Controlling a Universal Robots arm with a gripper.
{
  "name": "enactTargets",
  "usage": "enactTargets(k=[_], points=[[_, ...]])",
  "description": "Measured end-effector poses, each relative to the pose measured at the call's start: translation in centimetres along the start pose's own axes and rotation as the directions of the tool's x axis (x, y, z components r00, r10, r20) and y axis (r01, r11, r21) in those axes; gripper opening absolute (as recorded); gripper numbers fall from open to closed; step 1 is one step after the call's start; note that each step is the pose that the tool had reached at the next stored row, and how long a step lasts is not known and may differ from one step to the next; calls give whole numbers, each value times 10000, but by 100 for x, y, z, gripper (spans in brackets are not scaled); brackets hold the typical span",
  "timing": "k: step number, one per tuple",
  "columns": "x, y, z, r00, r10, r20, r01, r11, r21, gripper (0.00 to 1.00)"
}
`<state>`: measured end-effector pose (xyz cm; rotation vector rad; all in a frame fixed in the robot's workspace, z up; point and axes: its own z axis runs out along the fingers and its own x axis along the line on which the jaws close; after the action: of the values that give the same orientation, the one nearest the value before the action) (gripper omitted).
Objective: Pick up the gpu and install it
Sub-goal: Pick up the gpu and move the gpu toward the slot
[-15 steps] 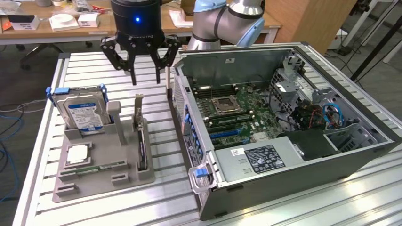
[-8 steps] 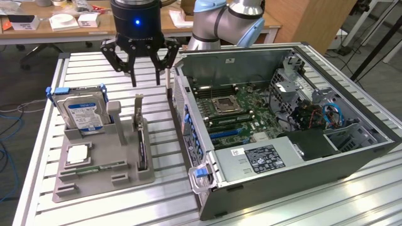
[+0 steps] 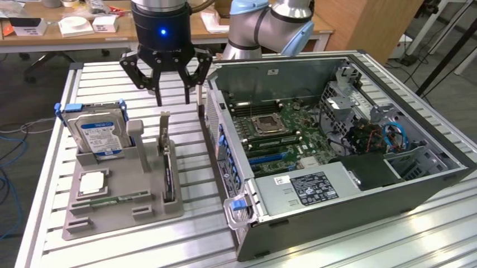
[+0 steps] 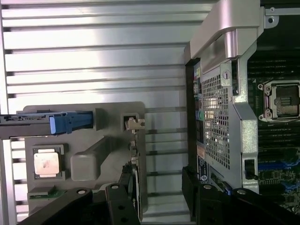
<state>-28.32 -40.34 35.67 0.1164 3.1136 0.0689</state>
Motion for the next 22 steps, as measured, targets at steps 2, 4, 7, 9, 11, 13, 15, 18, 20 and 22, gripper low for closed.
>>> enactTargets(k=[2,4,7,9,11,13,15,18,20,22], points=[[3,-1,18,10000,0,-1,0,10000,1,55],[4,-3,36,10000,0,-1,0,10000,0,55],[7,-4,64,10000,1,-1,-1,10000,1,55],[8,-5,83,10000,1,-1,-1,10000,1,55],[8,-6,103,10000,0,-1,0,10000,1,55],[9,-7,125,10000,1,0,-1,10000,0,55],[10,-9,147,10000,1,-1,-1,10000,0,55],[11,-11,183,10000,1,0,-1,10000,0,55],[12,-12,210,10000,0,-1,0,10000,0,55],[14,-14,234,10000,2,-1,-2,10000,1,55]])
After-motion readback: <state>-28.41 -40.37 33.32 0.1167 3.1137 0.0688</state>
